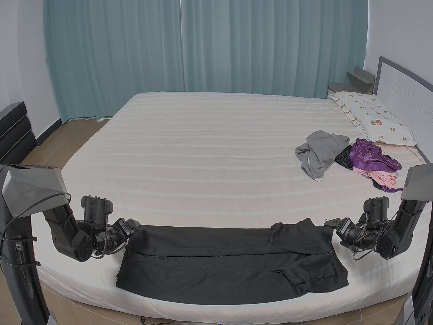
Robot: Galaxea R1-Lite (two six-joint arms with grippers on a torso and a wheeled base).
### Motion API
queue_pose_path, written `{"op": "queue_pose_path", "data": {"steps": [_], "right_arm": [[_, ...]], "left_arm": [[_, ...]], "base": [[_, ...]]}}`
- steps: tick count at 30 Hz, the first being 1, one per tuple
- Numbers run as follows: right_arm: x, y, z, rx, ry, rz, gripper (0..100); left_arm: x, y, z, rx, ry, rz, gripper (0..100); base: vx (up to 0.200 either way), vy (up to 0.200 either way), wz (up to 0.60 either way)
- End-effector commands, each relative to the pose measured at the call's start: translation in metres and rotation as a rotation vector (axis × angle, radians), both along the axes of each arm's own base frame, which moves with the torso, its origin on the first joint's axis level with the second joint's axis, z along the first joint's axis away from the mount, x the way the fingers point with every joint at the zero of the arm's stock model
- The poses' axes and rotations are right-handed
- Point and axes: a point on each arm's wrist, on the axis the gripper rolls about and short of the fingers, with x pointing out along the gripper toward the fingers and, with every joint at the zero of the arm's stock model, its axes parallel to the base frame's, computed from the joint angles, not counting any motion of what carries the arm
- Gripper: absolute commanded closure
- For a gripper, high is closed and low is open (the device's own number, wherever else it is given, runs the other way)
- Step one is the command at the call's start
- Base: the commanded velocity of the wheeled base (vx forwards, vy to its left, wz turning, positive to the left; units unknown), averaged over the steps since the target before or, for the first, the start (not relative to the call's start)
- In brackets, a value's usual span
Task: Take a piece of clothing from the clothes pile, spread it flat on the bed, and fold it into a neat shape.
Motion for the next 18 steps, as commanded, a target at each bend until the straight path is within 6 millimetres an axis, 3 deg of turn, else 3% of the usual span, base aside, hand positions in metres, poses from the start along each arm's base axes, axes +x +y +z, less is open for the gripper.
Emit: {"op": "queue_pose_path", "data": {"steps": [1,4,7,18], "right_arm": [[-0.019,0.001,0.007,0.016,0.001,0.025,0],[-0.024,0.001,0.006,0.017,0.011,0.026,0],[-0.027,0.001,0.005,0.012,0.020,0.030,0],[-0.033,0.005,0.000,-0.037,0.040,0.091,0]], "left_arm": [[-0.030,0.001,0.003,-0.019,-0.011,-0.030,0],[-0.051,0.002,-0.001,-0.024,-0.010,-0.039,0],[-0.057,0.003,-0.001,-0.034,-0.031,-0.051,0],[-0.044,-0.017,-0.011,0.007,-0.092,-0.193,0]], "base": [[0.000,0.000,0.00],[0.000,0.000,0.00],[0.000,0.000,0.00],[0.000,0.000,0.00]]}}
